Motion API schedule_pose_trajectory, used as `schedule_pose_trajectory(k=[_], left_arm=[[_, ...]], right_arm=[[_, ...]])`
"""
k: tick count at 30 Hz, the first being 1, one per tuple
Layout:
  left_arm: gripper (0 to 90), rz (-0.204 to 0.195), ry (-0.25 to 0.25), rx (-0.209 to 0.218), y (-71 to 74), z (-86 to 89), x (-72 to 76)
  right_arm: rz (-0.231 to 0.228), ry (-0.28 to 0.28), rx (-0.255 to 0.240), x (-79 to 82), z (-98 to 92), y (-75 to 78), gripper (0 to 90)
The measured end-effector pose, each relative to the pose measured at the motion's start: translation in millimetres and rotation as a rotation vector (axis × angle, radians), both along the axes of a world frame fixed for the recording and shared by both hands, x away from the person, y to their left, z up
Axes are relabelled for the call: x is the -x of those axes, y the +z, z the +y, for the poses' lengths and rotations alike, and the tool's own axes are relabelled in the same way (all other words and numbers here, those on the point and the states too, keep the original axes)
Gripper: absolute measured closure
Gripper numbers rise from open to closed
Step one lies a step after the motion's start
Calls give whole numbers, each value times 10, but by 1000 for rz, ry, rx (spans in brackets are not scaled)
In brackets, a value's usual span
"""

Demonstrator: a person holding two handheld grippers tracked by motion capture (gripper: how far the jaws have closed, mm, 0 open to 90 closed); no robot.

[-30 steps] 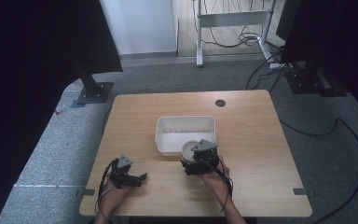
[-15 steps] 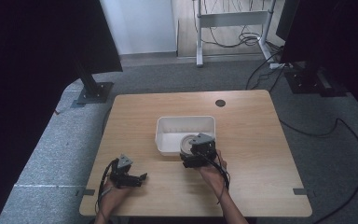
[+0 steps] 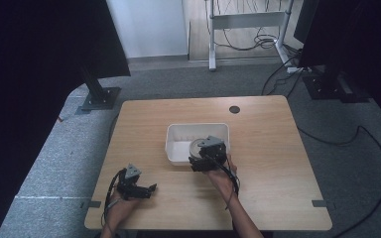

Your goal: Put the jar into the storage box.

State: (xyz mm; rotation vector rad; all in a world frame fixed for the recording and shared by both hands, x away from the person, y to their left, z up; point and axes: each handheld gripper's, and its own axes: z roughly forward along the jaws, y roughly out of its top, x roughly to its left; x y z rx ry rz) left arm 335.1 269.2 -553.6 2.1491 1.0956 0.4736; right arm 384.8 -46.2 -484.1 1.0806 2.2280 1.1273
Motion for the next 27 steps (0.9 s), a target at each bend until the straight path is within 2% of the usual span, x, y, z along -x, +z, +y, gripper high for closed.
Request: schedule_pose_trajectory(k=[12, 21, 27], left_arm=[[11, 0, -1, 1, 0, 0, -1], [11, 0, -2, 1, 0, 0, -2], [11, 0, -3, 1, -1, -1, -3]], right_arm=[[1, -34, -9, -143, 55, -7, 94], [-5, -60, 2, -244, 95, -21, 94], [0, -73, 13, -303, 137, -88, 94]])
